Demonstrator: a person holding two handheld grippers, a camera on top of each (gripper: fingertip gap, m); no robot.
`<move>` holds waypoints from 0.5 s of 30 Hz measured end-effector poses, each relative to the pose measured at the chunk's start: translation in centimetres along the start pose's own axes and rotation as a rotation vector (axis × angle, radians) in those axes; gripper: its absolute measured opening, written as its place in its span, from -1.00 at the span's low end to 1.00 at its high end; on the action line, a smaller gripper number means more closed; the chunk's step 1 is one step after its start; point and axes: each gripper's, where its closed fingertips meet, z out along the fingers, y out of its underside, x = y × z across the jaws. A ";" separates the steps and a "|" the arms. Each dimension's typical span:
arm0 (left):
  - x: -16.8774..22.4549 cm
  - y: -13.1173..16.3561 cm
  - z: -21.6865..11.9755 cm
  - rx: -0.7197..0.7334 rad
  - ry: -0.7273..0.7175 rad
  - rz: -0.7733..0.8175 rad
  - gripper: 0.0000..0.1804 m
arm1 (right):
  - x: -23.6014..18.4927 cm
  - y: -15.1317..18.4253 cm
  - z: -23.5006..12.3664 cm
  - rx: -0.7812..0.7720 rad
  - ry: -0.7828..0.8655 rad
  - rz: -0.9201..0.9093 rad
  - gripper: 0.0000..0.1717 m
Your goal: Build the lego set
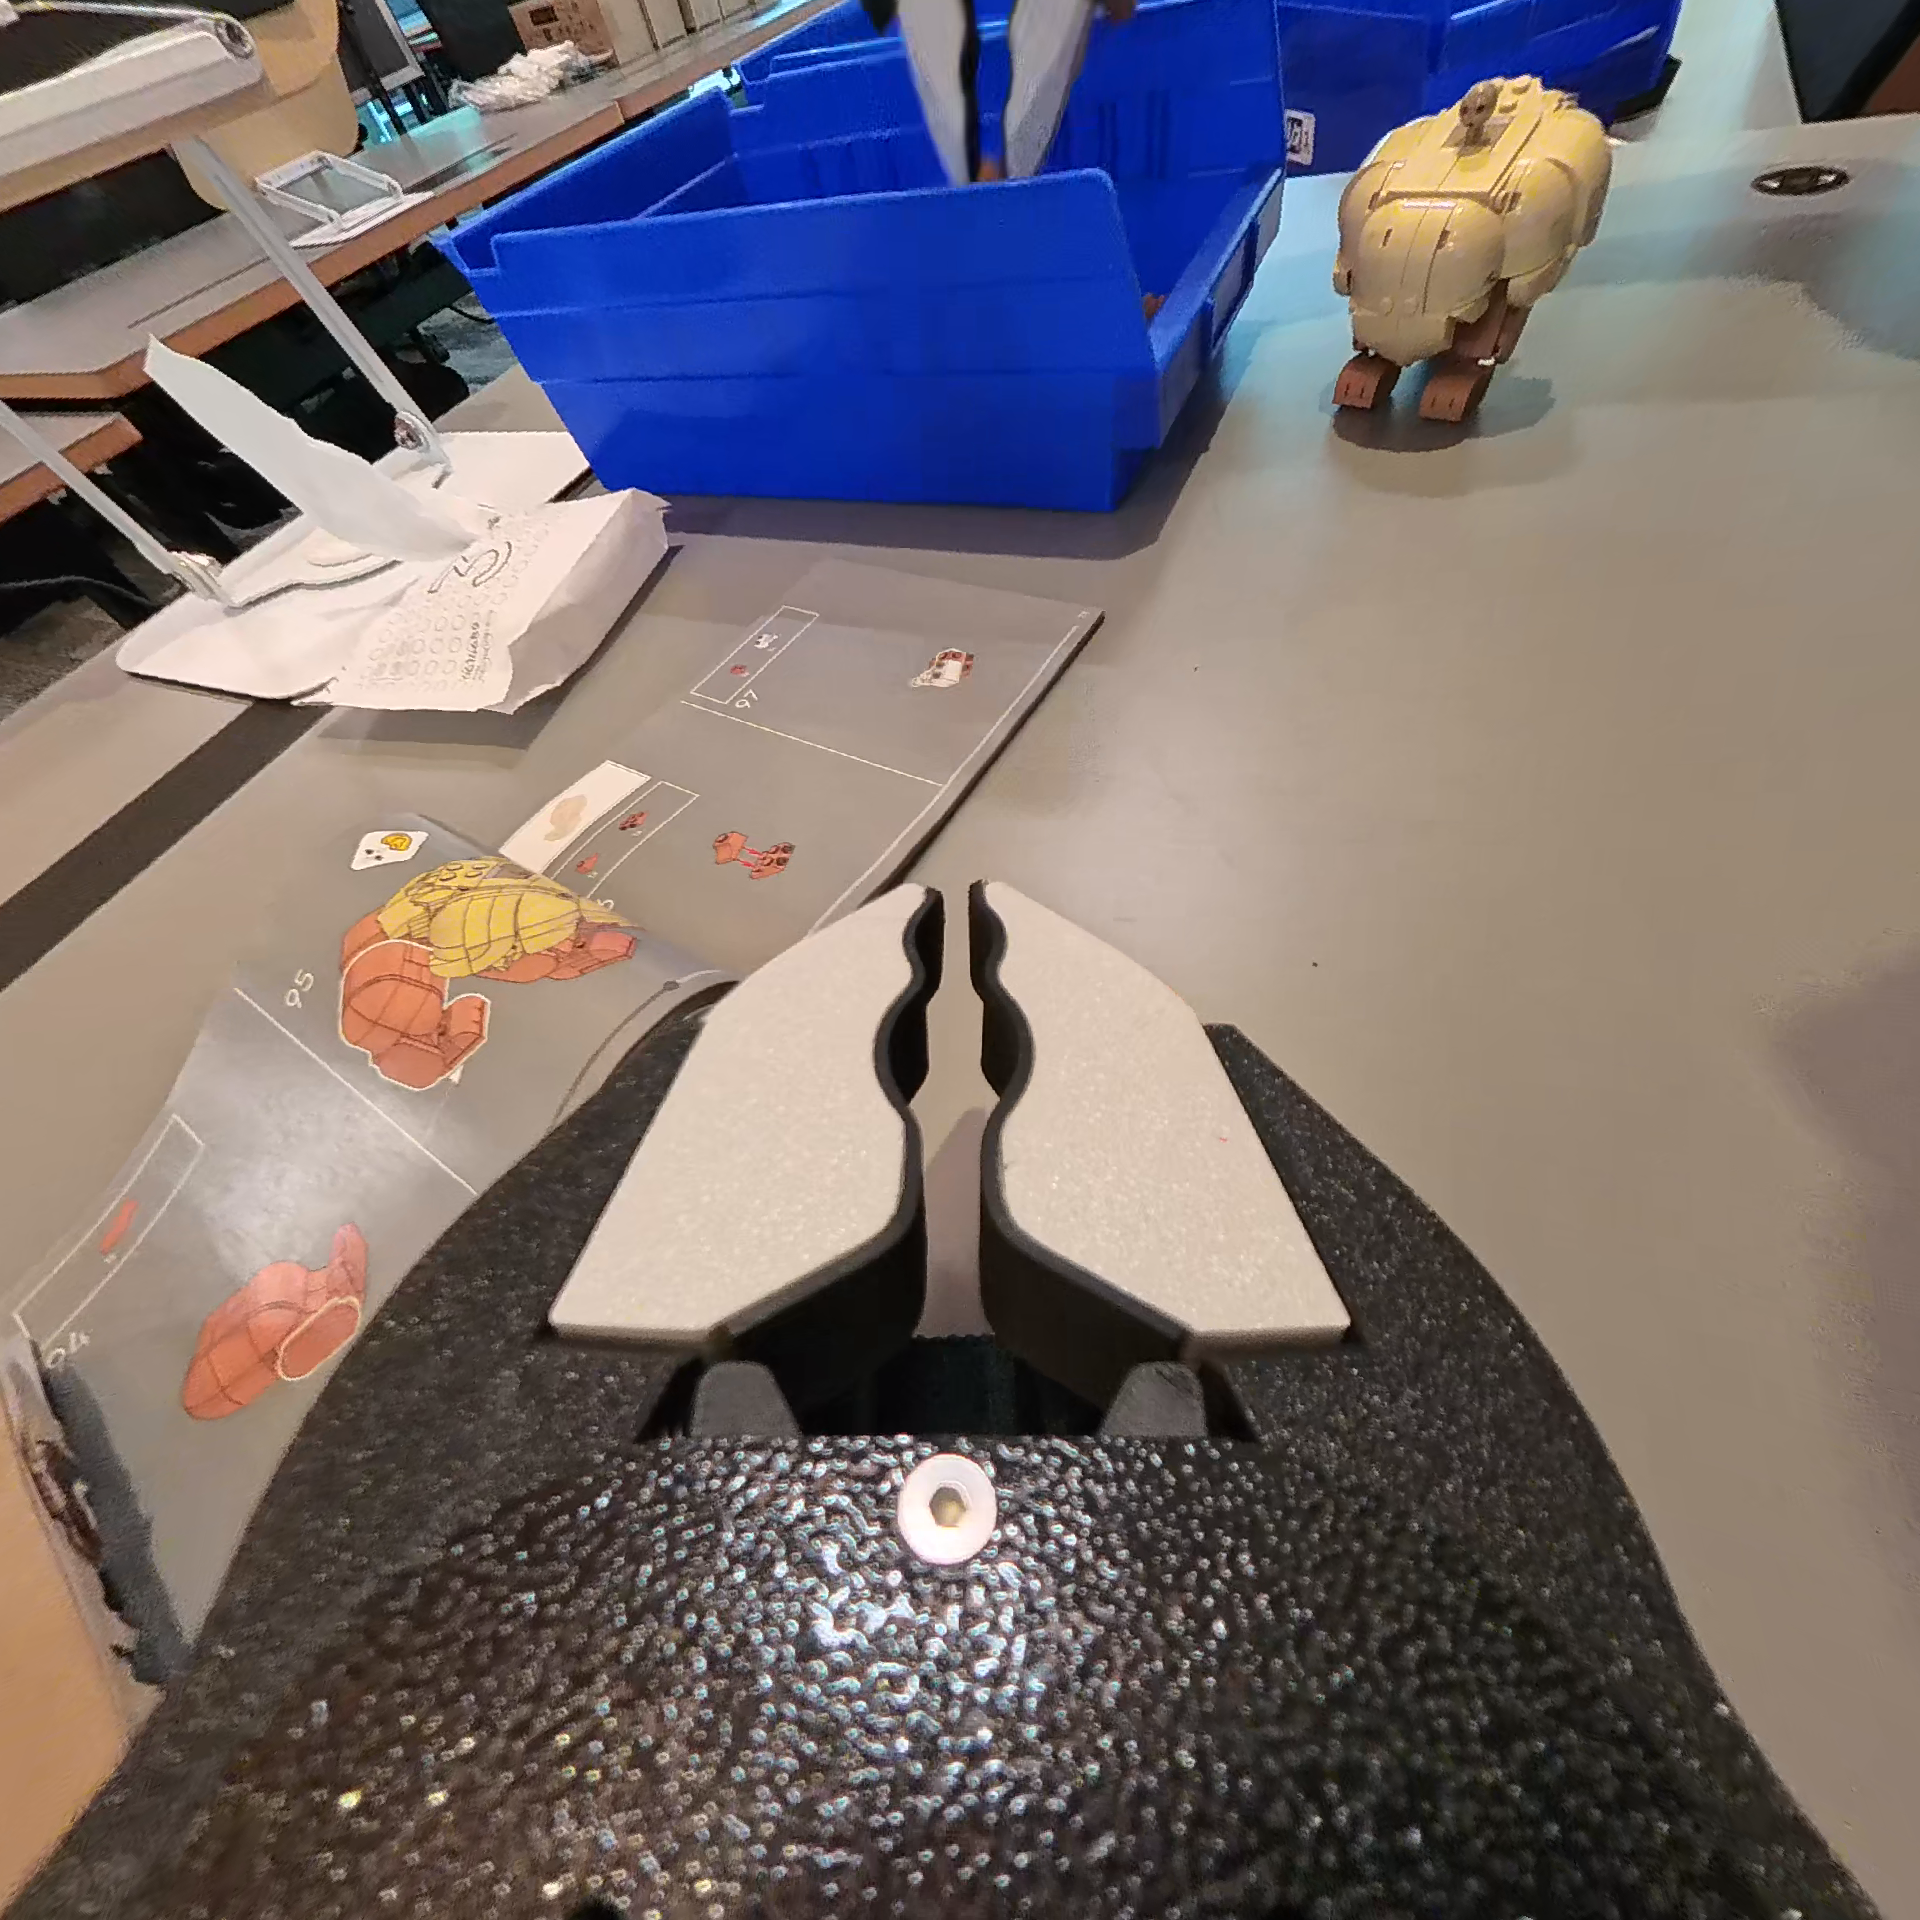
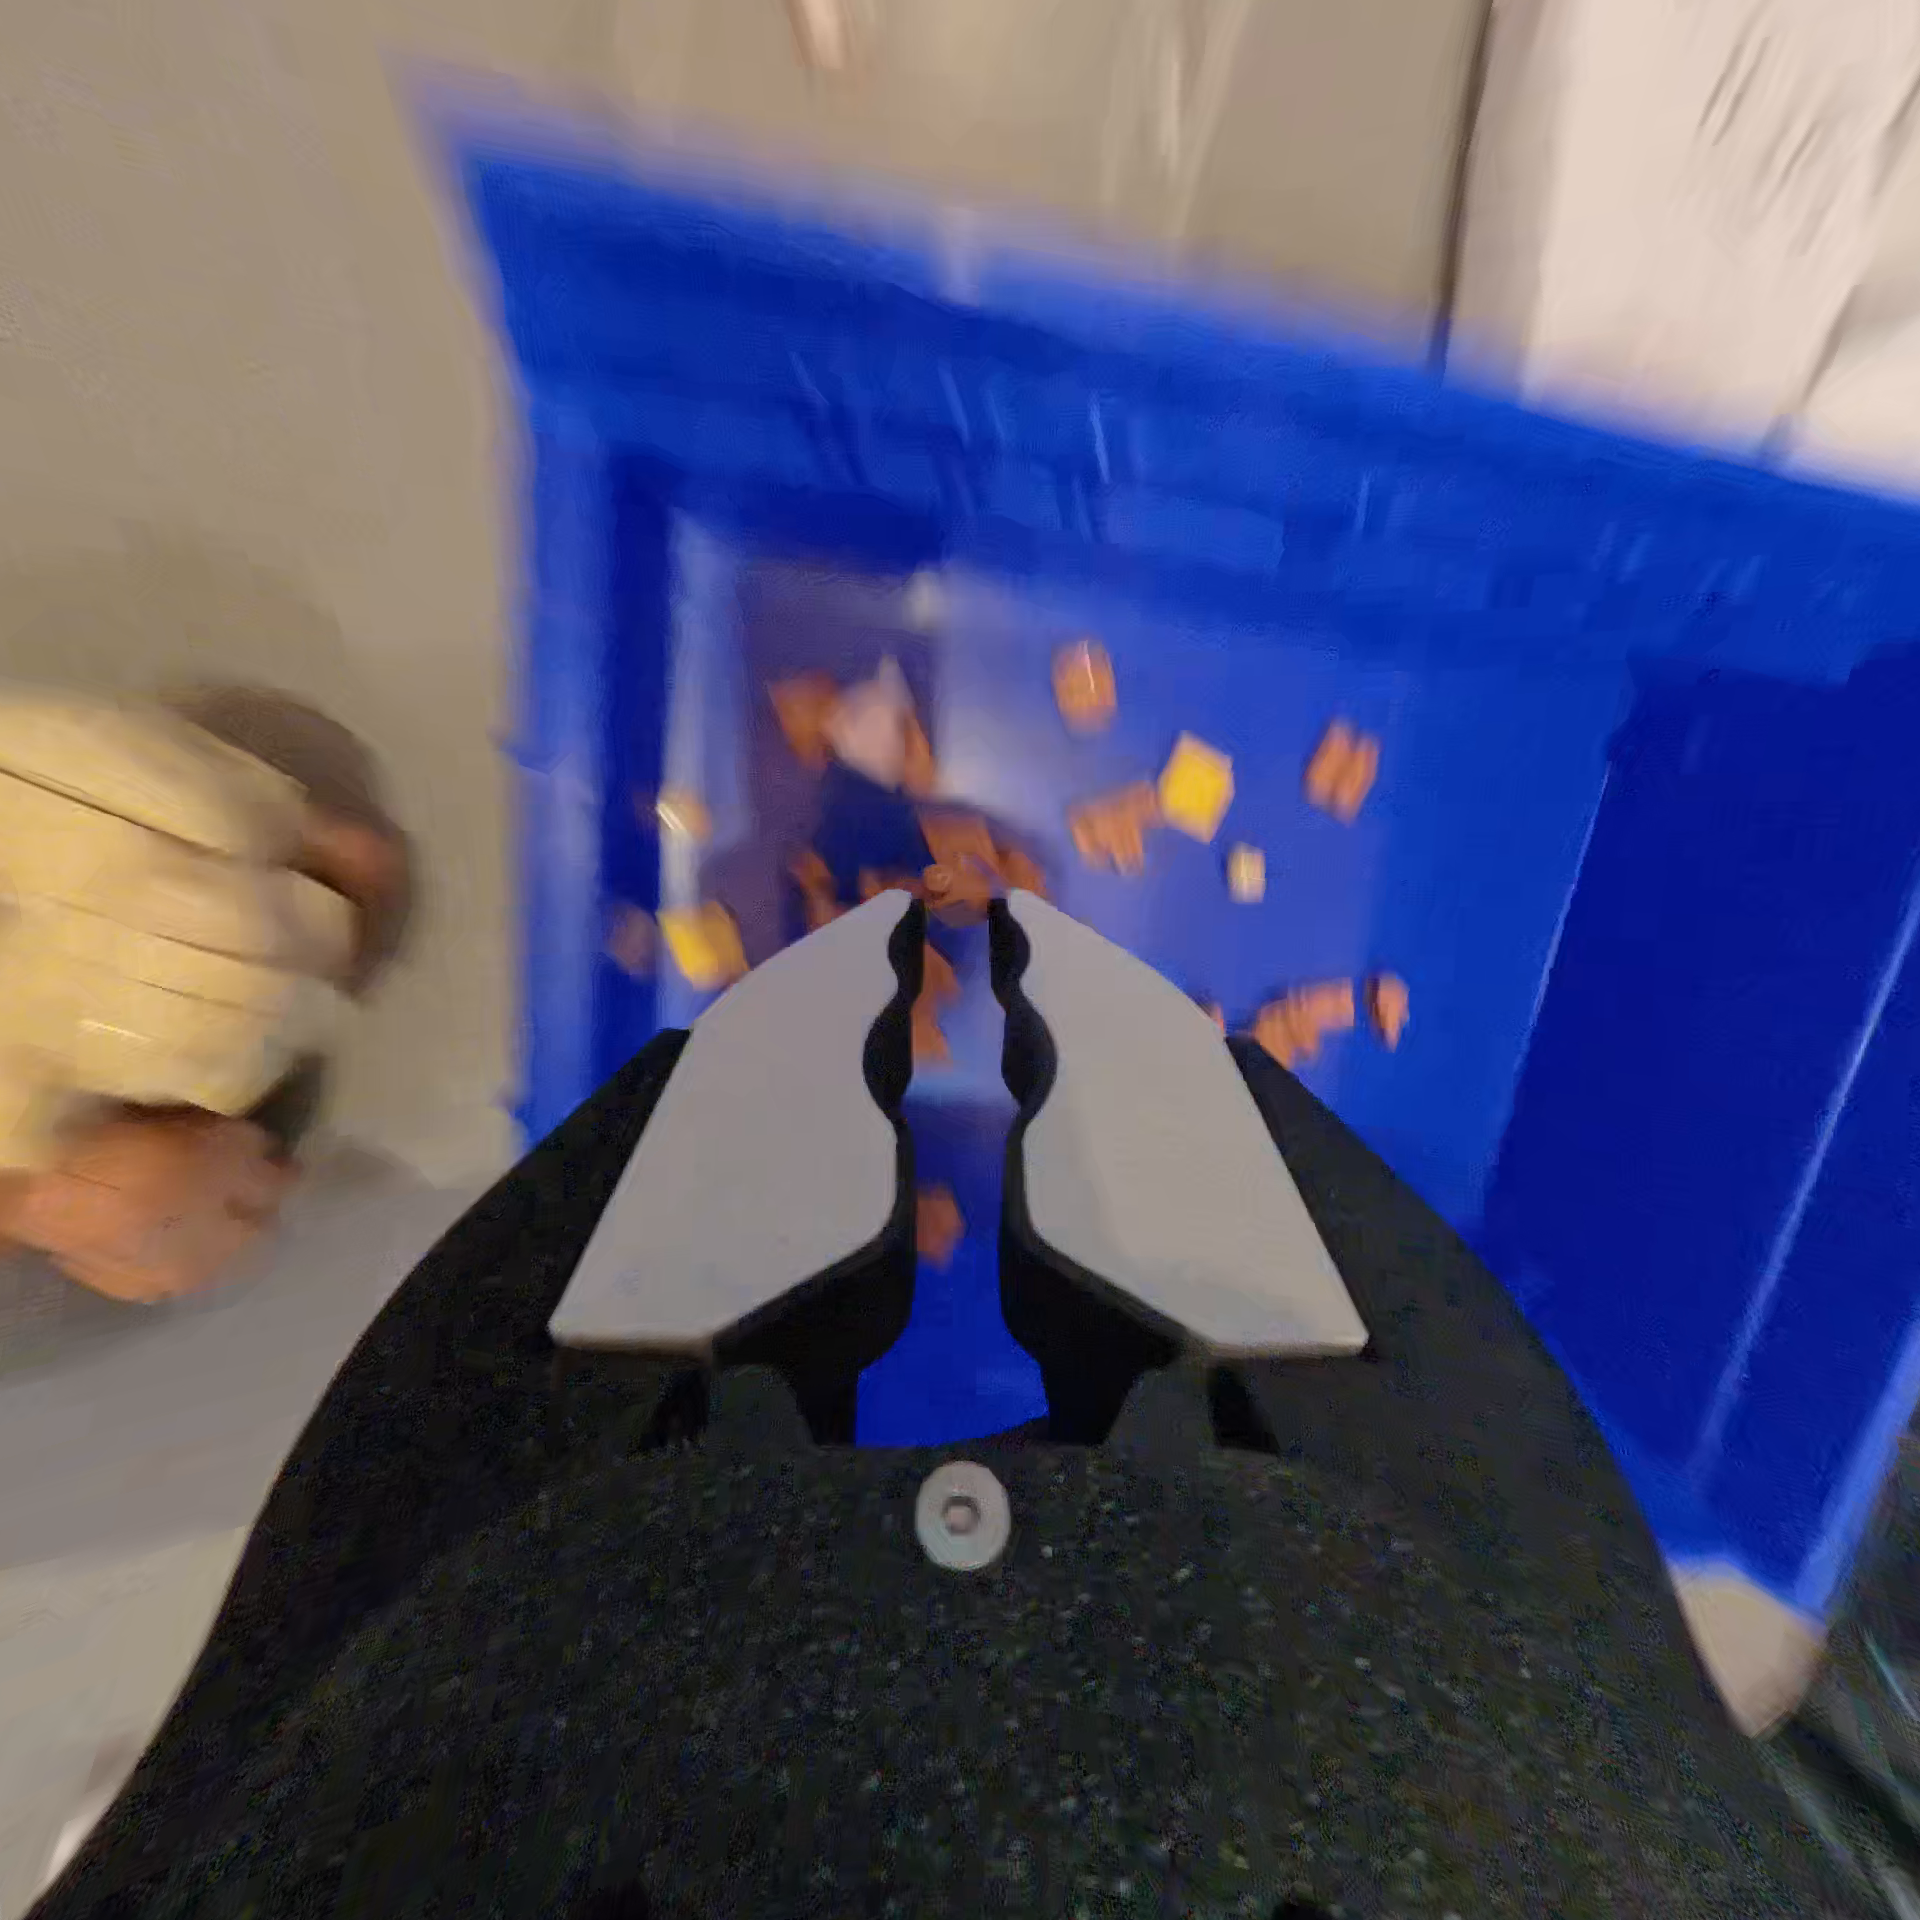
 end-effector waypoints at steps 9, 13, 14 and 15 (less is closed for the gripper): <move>1.4 -1.1 0.1 0.021 0.029 0.010 -0.96 | -10.6 -11.9 -4.6 0.723 -0.207 -0.007 -0.86; 1.6 -1.1 0.1 0.012 0.020 0.016 -0.96 | -12.9 -13.8 -2.8 0.714 -0.263 -0.020 -0.86; 1.6 -1.0 0.1 0.010 0.016 0.020 -0.96 | -13.2 -14.3 -2.4 0.708 -0.268 -0.028 -0.86; 1.5 -1.0 0.1 0.008 0.012 0.024 -0.96 | -13.5 -14.8 -2.1 0.705 -0.273 -0.037 -0.86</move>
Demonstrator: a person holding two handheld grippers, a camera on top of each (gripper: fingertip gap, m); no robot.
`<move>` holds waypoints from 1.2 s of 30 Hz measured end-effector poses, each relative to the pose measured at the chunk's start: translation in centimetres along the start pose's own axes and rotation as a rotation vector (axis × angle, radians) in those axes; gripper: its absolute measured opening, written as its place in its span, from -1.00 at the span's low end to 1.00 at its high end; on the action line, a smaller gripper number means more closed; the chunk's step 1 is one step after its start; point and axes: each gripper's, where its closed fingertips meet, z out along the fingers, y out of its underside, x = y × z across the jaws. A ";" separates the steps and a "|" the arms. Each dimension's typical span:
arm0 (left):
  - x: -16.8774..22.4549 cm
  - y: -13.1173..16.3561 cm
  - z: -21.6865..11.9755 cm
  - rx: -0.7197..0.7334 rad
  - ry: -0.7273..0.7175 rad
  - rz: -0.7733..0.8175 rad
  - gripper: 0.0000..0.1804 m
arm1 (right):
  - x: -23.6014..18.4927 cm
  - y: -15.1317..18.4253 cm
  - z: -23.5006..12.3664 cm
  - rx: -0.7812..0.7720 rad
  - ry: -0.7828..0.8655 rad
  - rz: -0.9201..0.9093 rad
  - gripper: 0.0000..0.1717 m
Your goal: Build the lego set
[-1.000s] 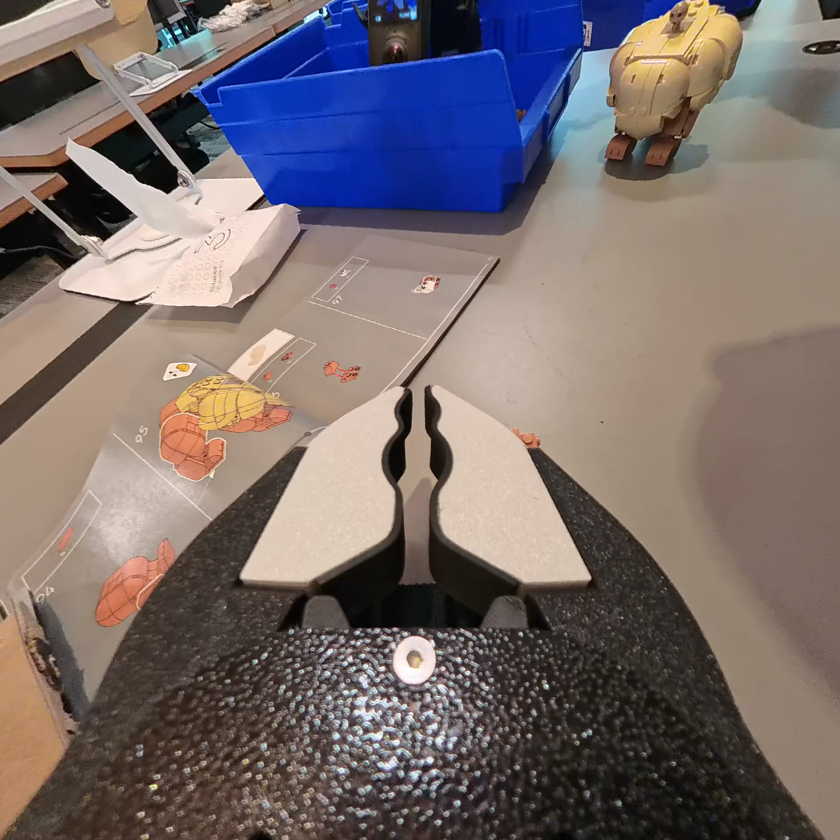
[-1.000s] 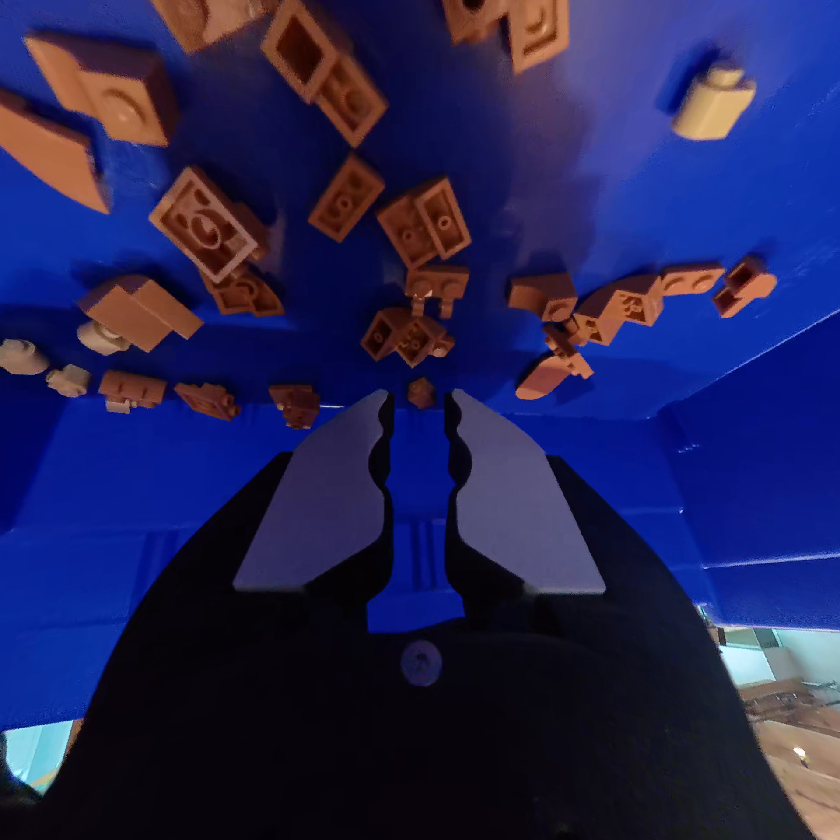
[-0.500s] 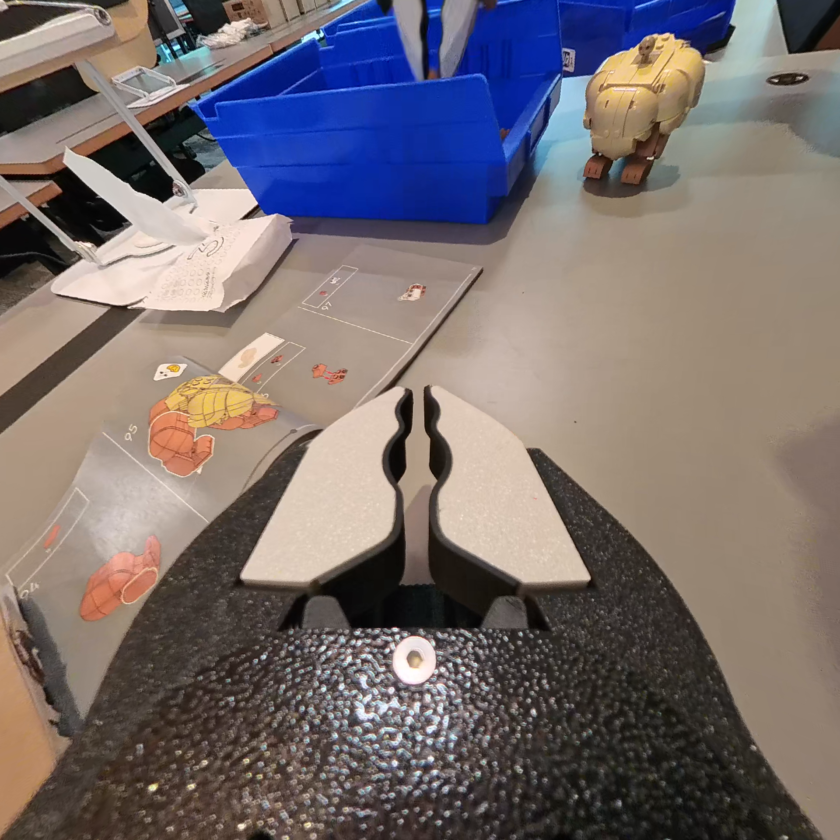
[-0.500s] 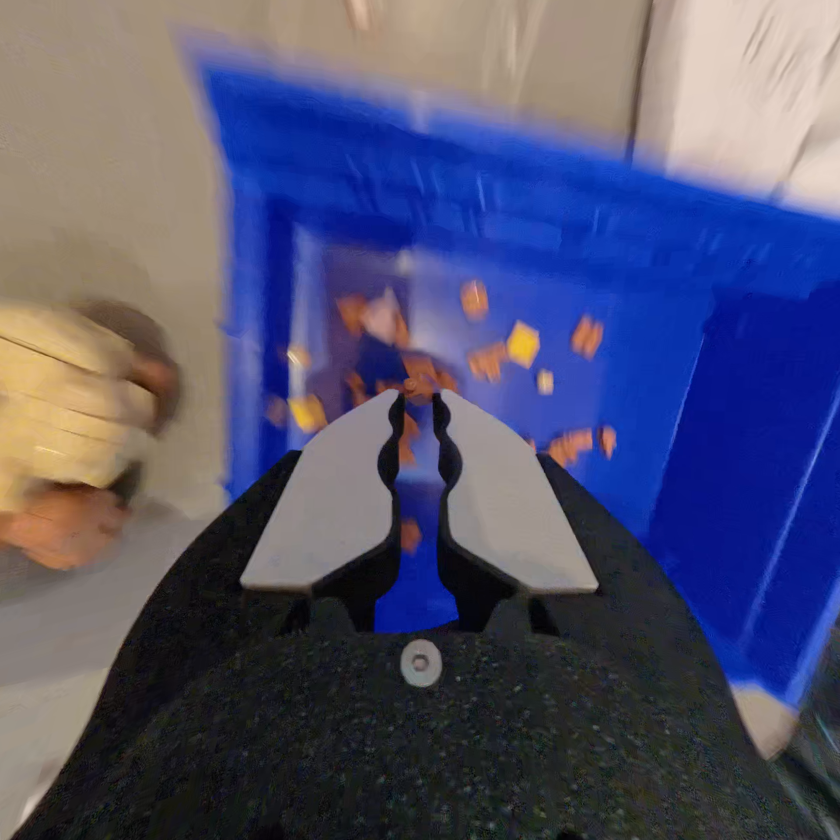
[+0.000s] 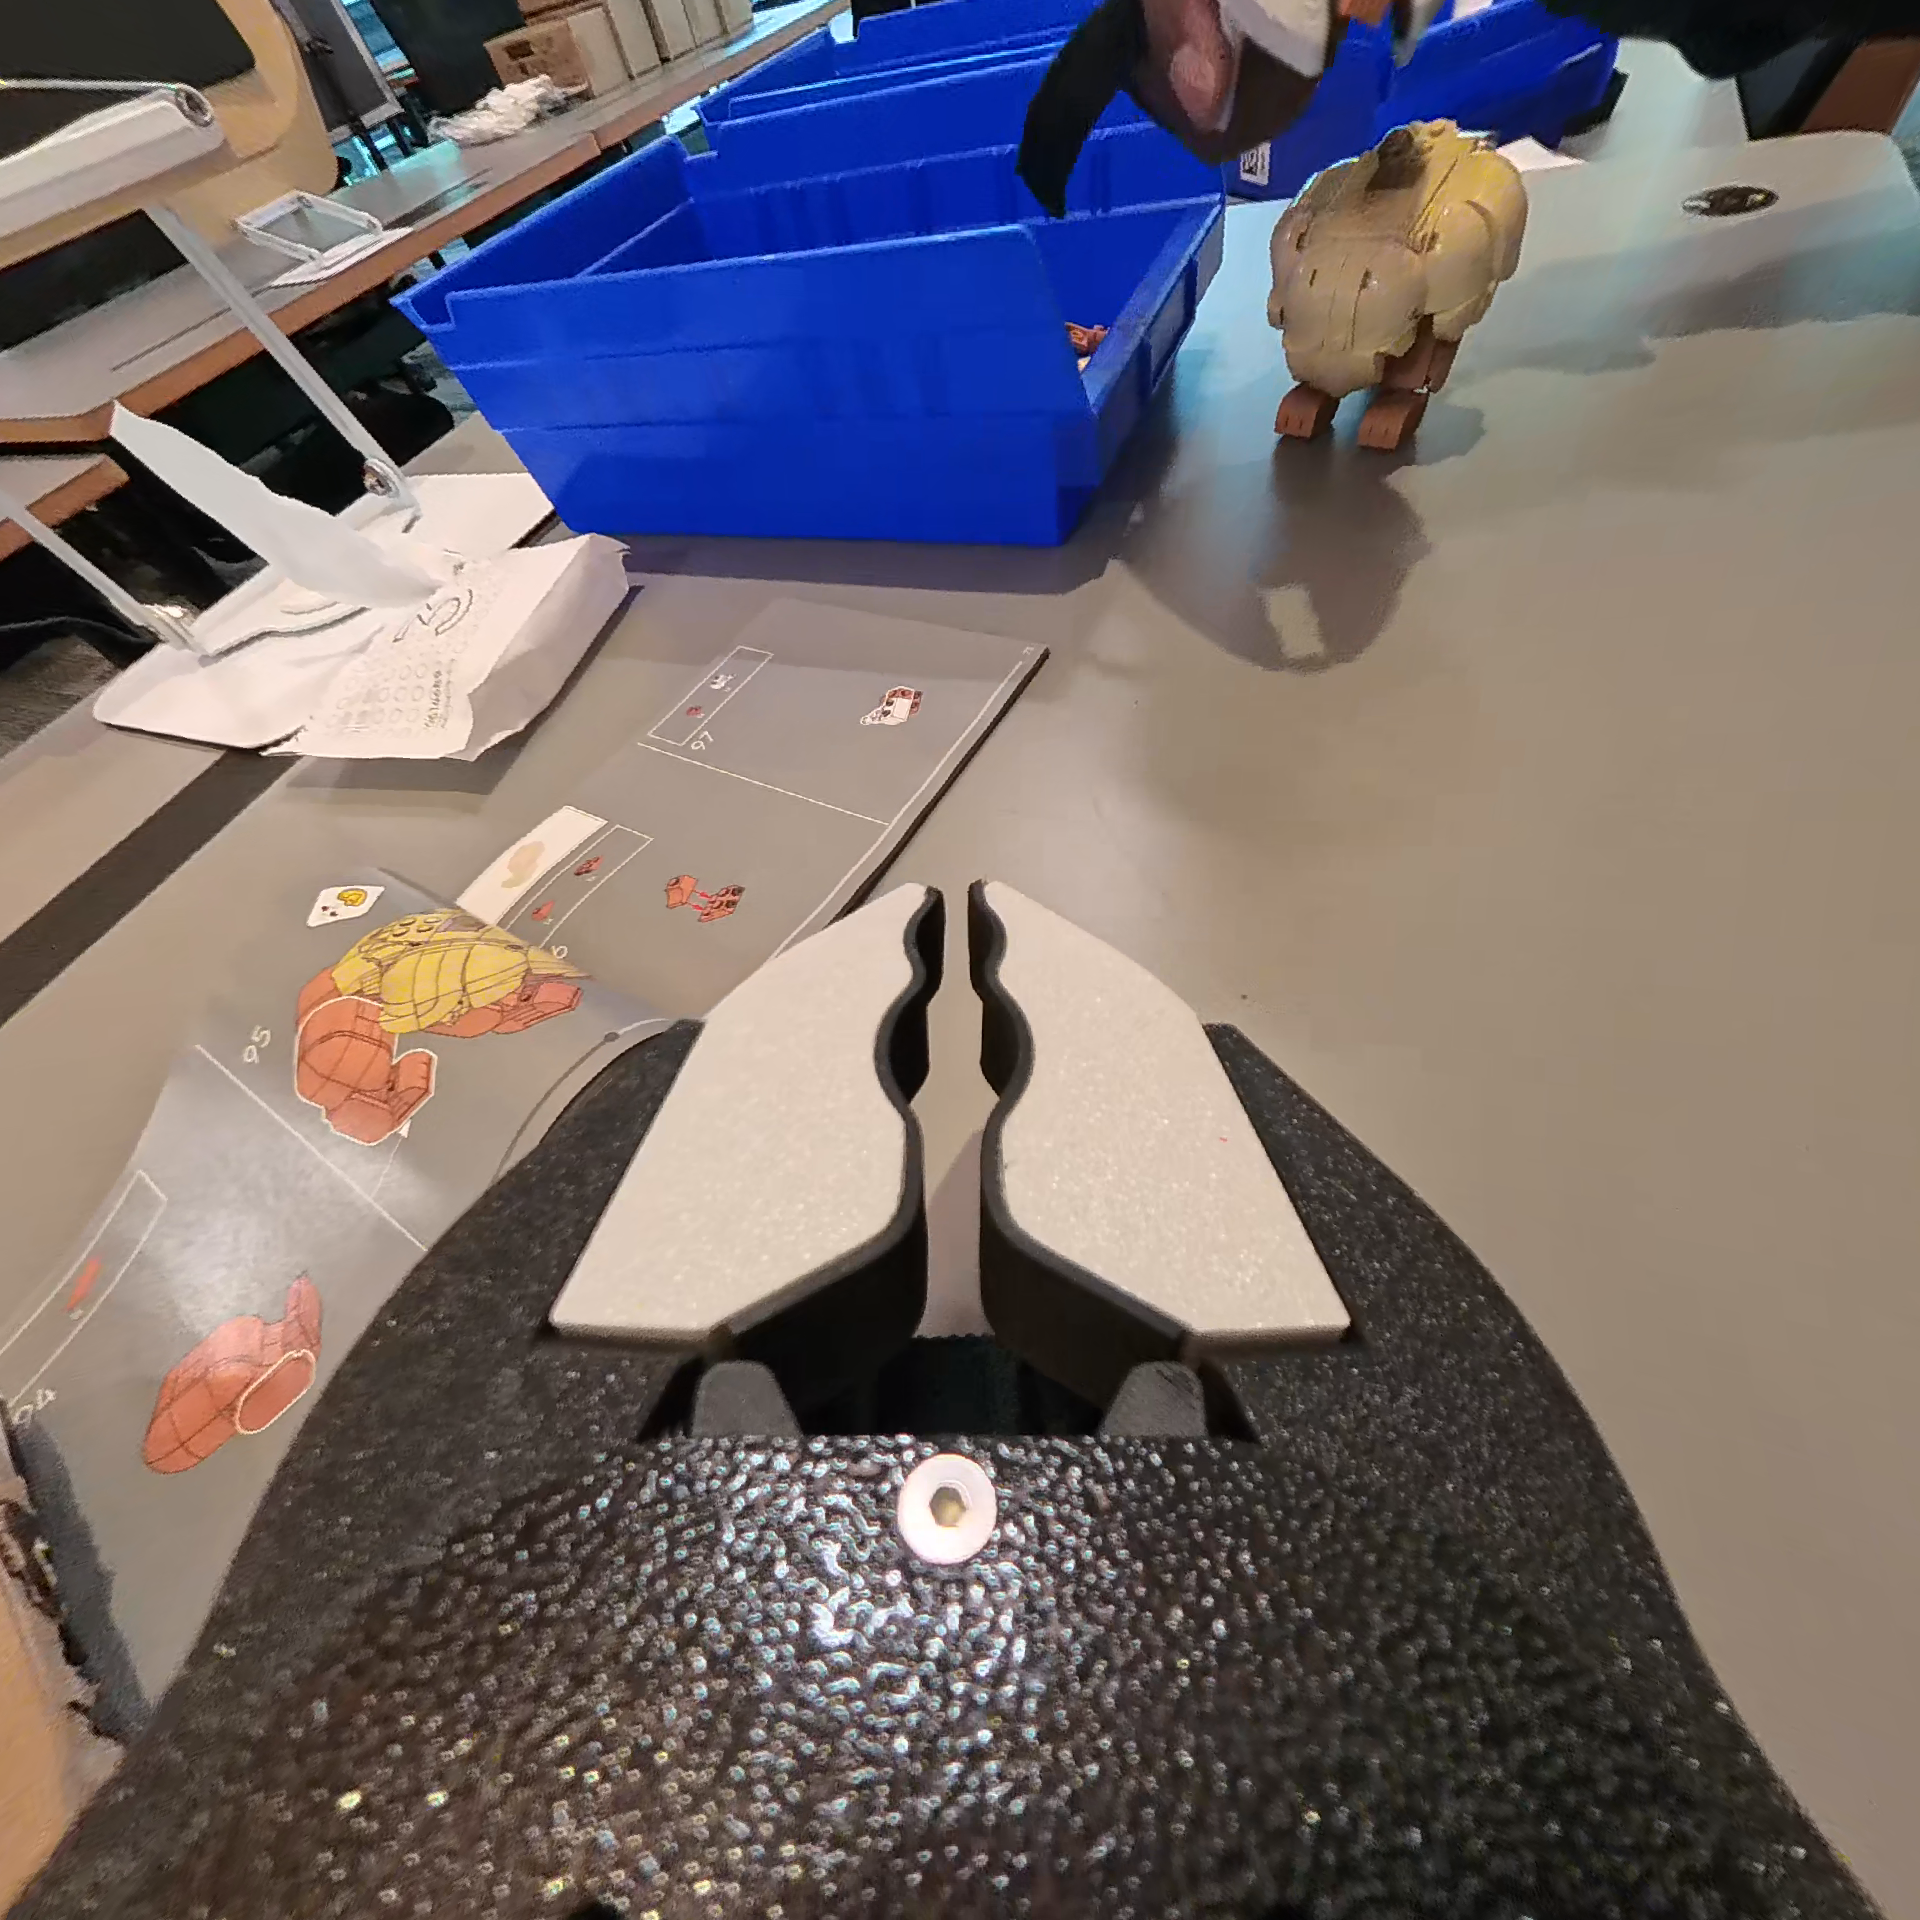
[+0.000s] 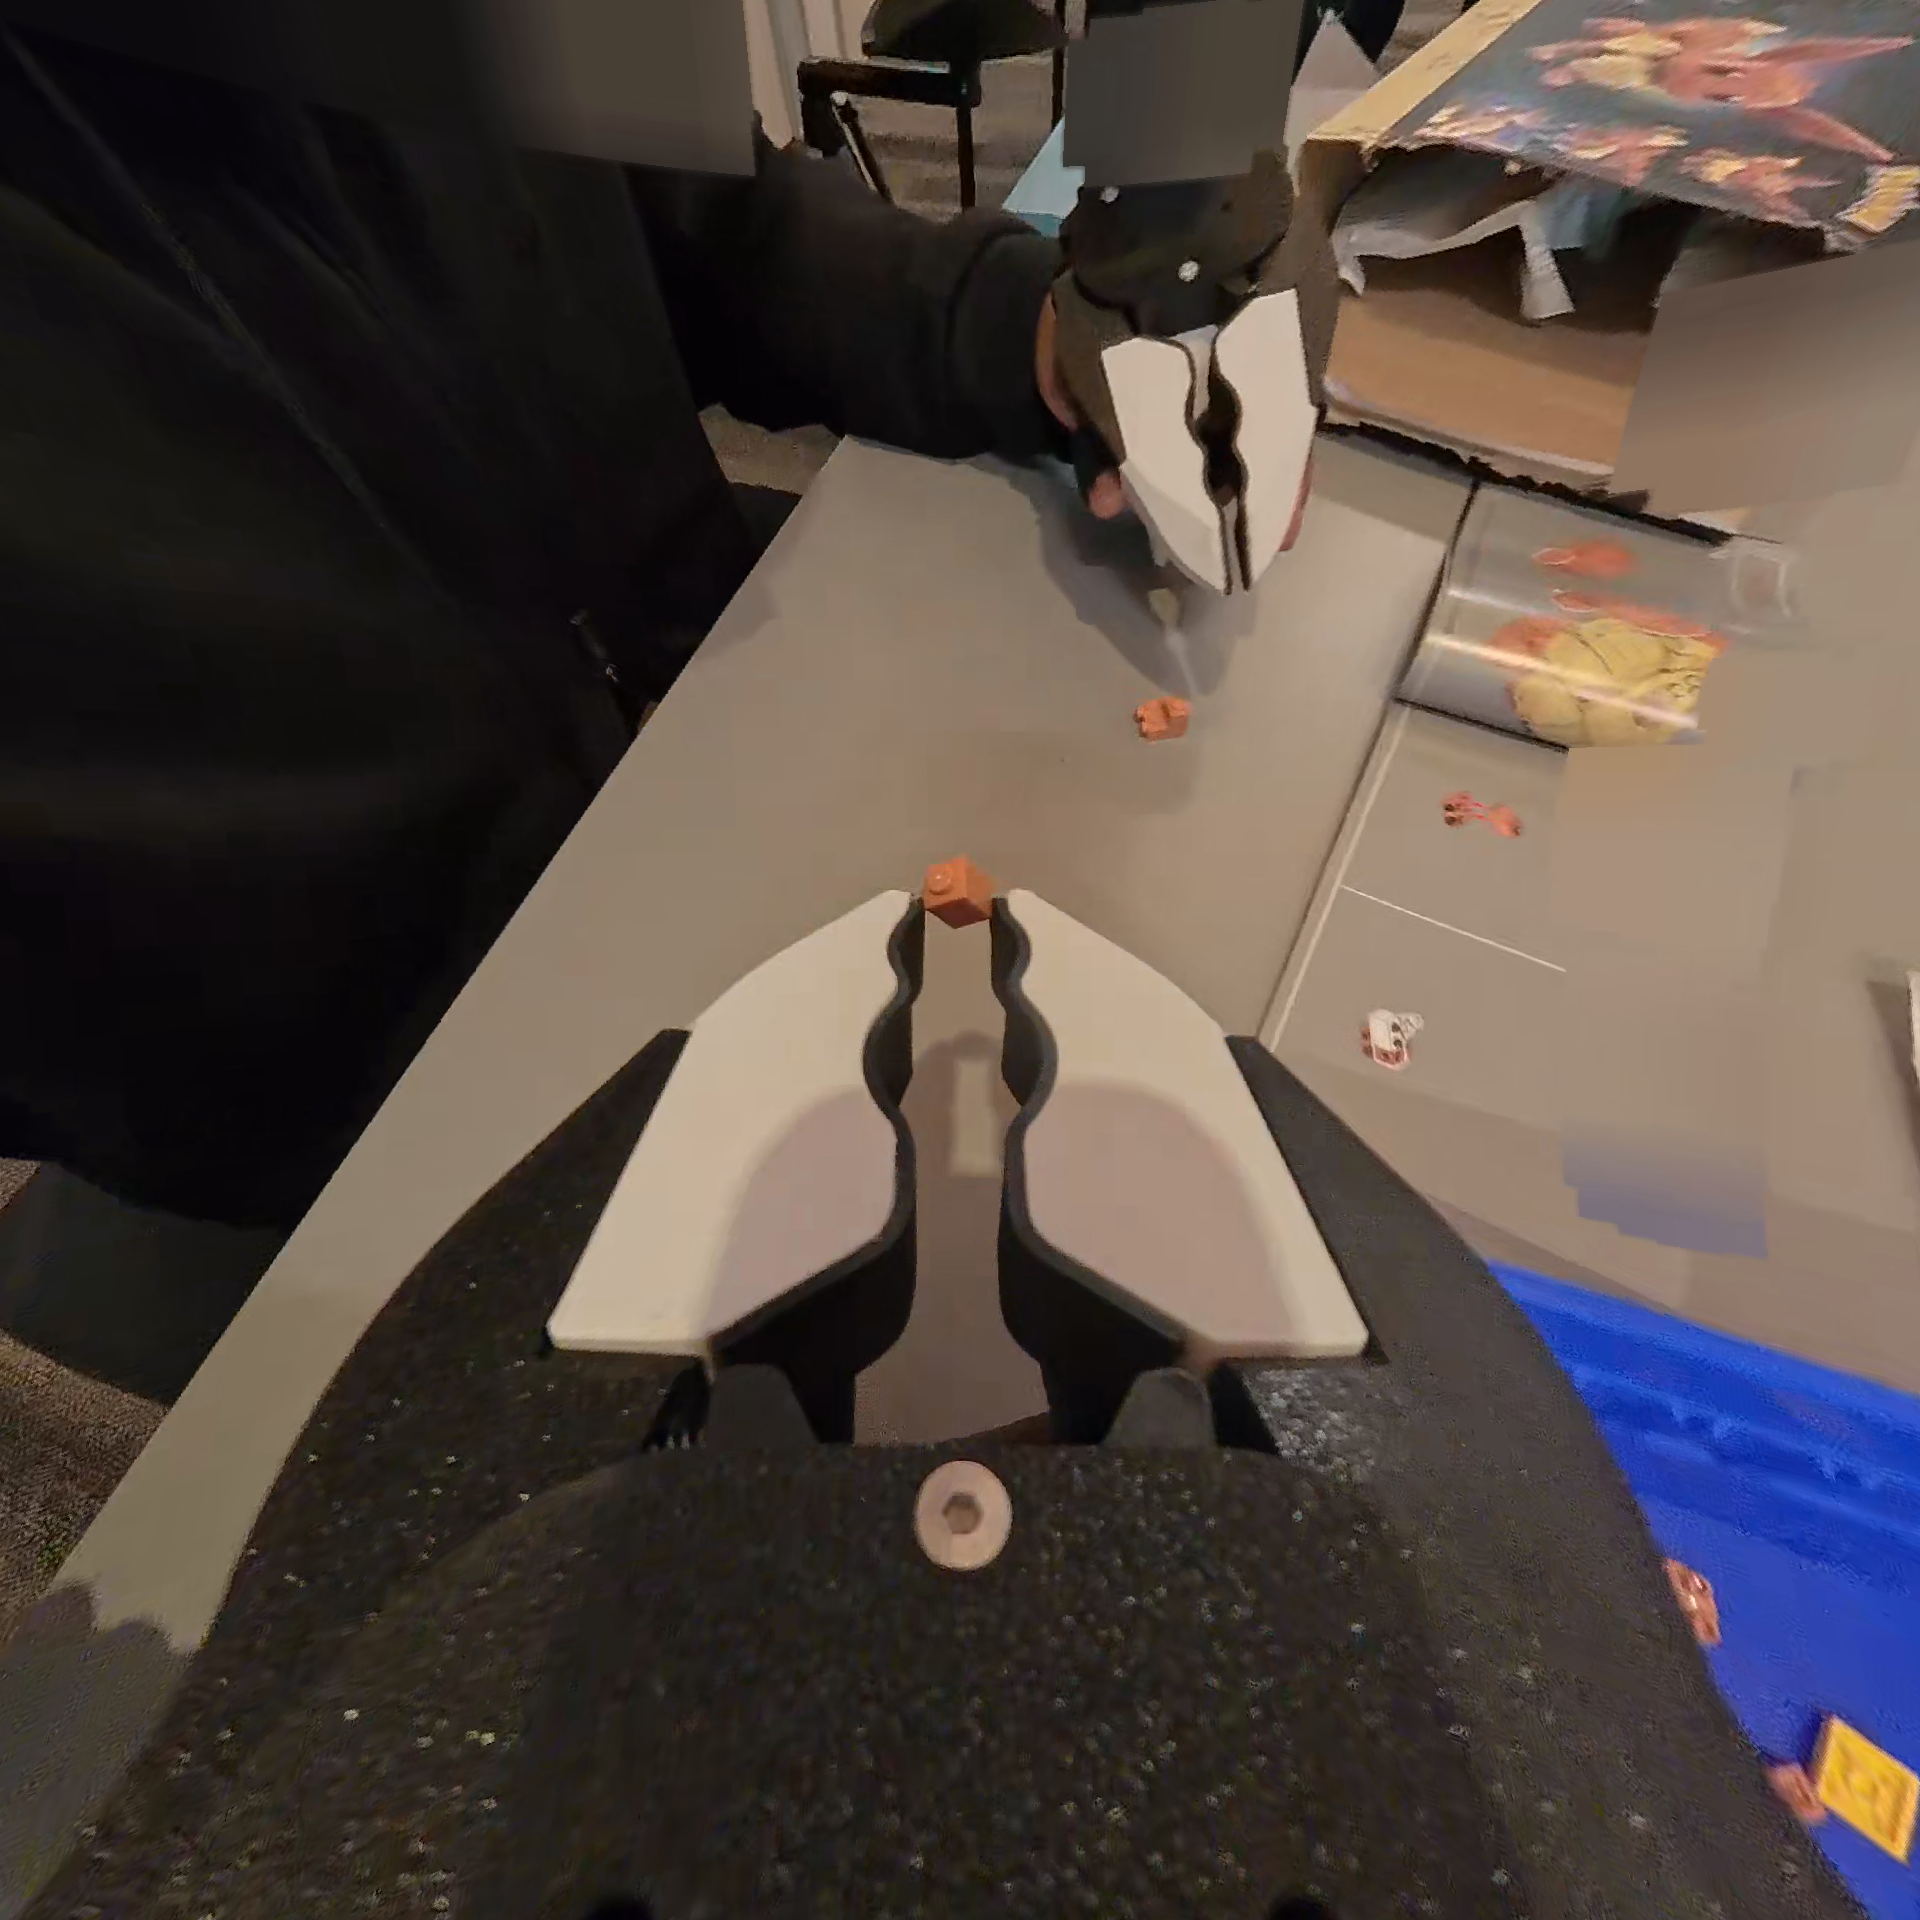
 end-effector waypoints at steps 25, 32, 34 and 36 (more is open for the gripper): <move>0.7 0.7 0.3 -0.043 0.027 0.015 -0.95 | 4.2 5.6 15.0 -0.250 0.242 0.334 -0.86; 0.9 1.0 0.5 -0.056 0.041 0.013 -0.95 | 4.6 5.8 14.8 -0.244 0.303 0.325 -0.76; 0.9 1.2 0.6 -0.059 0.043 0.010 -0.94 | 4.8 5.9 14.8 -0.252 0.341 0.305 -0.72; 0.9 1.3 0.6 -0.062 0.040 0.007 -0.94 | 4.8 5.7 14.6 -0.252 0.374 0.296 -0.71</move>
